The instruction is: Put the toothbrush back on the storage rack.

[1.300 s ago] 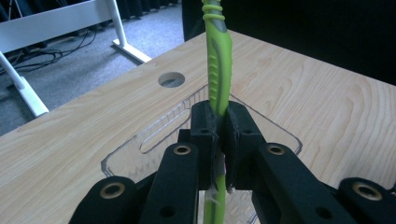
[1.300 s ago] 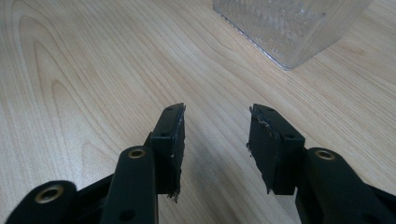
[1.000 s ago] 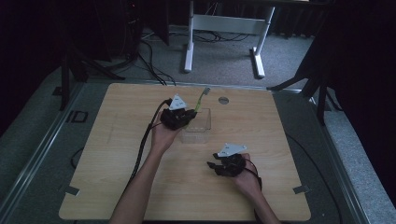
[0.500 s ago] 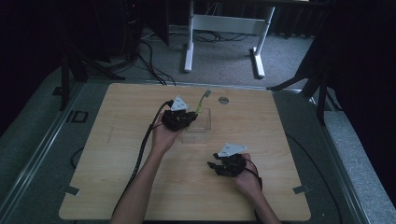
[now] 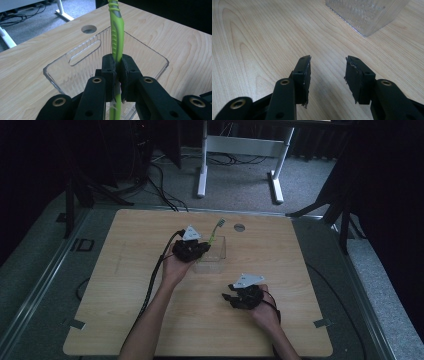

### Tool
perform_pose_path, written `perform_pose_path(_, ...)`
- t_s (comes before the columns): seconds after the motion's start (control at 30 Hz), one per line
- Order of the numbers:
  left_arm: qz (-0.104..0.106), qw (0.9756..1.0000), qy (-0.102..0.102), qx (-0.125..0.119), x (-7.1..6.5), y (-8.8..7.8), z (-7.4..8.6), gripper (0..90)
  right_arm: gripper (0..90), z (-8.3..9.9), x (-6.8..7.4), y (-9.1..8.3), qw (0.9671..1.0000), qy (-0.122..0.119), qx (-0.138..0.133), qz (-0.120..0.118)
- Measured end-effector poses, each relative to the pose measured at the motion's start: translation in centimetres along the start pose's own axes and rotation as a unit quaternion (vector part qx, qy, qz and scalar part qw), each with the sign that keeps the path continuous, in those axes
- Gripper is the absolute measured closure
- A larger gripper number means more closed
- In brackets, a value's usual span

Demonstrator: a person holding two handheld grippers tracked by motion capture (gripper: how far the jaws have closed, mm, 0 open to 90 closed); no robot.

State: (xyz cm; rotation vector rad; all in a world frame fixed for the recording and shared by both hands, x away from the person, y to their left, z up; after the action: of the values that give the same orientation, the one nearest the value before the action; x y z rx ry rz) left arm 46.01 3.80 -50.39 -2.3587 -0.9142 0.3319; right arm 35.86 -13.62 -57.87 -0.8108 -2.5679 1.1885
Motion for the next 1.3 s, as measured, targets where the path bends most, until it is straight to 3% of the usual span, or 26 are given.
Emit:
perform_pose_path(1.07, 0.004, 0.9995, 0.017, 0.027, -0.6, 0.7, 0.6, 81.7, 55.1, 0.0, 0.0, 0.0, 1.0, 0.0, 0.0, 0.0)
perform_pose_path(1.3, 0.01, 0.9992, 0.023, 0.032, -1.1, 0.7, 0.7, 73.1, 55.1, 0.0, 0.0, 0.0, 1.0, 0.0, 0.001, 0.0)
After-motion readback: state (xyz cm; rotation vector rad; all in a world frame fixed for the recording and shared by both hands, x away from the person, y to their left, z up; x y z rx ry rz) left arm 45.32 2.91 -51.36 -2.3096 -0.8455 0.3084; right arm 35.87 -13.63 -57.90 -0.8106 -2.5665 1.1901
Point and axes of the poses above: each handheld gripper's, and its own axes: y roughly forward along the jaws, z roughly out of its underside, x roughly to its left, the point moved 6 cm from there along y, roughly forward along the jaws, and after that the axes turned 6 degrees about x, right-handed, at the moved point
